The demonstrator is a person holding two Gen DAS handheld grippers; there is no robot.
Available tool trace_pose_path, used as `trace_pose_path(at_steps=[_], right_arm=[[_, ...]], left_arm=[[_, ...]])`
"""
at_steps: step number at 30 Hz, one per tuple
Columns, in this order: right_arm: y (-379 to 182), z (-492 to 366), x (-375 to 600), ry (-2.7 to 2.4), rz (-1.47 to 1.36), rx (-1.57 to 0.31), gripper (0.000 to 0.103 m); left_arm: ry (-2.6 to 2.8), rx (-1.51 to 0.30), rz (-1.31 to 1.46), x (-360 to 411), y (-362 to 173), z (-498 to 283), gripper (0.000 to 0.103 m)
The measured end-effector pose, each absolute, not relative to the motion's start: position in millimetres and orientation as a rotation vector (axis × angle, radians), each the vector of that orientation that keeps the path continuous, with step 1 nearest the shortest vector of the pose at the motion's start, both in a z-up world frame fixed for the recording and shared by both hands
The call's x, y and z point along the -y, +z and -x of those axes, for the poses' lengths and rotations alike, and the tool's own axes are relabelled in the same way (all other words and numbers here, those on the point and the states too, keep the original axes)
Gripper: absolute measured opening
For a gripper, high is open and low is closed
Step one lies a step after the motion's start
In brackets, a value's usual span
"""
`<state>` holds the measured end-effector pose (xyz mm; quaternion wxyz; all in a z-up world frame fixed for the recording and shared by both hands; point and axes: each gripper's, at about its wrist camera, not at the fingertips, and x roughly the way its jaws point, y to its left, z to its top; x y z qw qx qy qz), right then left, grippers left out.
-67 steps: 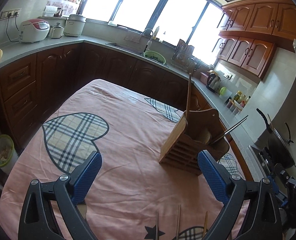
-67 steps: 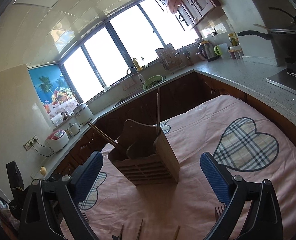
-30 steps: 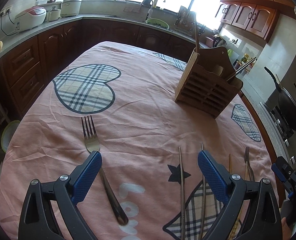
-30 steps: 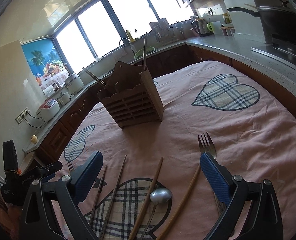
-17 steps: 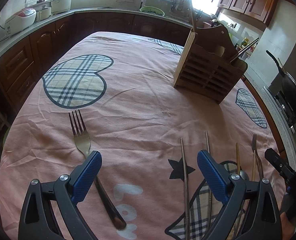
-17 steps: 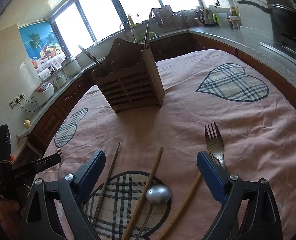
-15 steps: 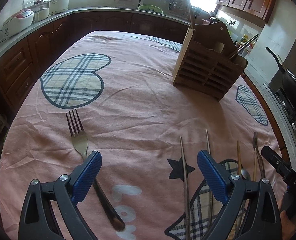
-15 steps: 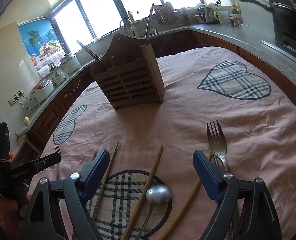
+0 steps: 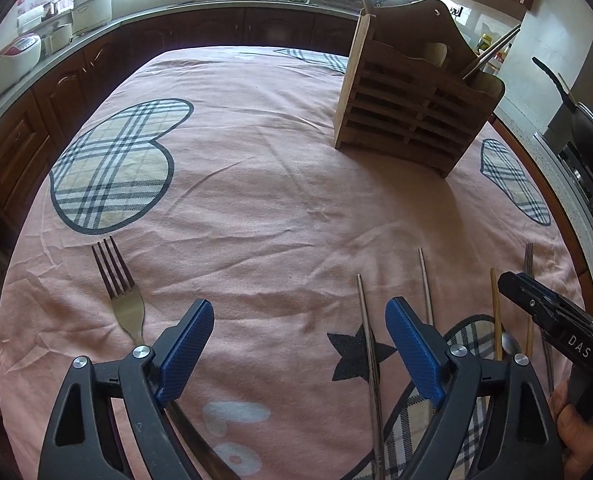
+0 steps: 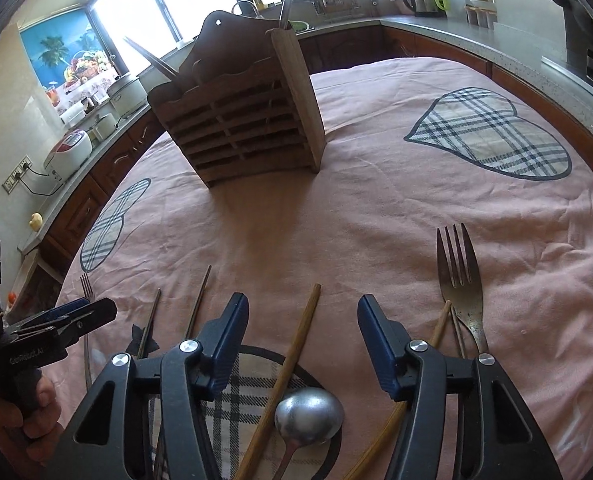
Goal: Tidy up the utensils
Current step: 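Close the left tool on a thin metal chopstick while the right tool grasps a wooden chopstick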
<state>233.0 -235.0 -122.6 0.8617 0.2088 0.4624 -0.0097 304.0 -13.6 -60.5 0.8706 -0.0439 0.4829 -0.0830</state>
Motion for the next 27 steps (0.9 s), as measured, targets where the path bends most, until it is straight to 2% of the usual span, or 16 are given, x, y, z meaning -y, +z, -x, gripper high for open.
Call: trace_pose_path(at_steps=[5, 9, 15, 17, 19, 22, 25, 27], right_arm=[[-130.0, -245.3, 232.4, -0.024, -0.407, -1.008, 0.045], [-135.7, -251.5, 228.7, -0.031, -0.362, -1.029, 0.035], [-136.8, -254.6, 225.9, -0.029, -0.31, -1.039, 0.031], [-136.8, -256.0, 223.0, -0.025, -0.285, -1.043, 0.031], [-136.5, -257.9, 218.0, -0.024, -0.251, -1.047, 0.03], [-137.1, -259.4, 213.4, -0.02, -0.223, -1.044, 0.028], [-137.5, -258.7, 216.3, -0.021, -0.231, -1.041, 0.013], [-137.9, -258.3, 220.3, -0.016, -0.255, -1.04, 0.01]], left_arm=[[-0.202, -1.045, 0.067, 25.4, -69.5, -316.4, 0.083], [-0.207, -1.073, 0.029, 35.3, -79.3, -323.1, 0.072], [-0.22, -1.068, -0.051, 51.2, -86.0, -329.3, 0.068], [-0.215, -1.054, -0.103, 58.4, -87.3, -329.6, 0.058], [-0.23, -1.041, -0.123, 63.3, -87.4, -329.9, 0.04], [-0.249, -1.038, -0.125, 66.2, -87.9, -330.3, 0.019], [-0.259, -1.036, -0.112, 63.9, -88.6, -330.6, 0.007], [-0.266, -1.046, -0.081, 59.5, -87.0, -331.5, 0.006]])
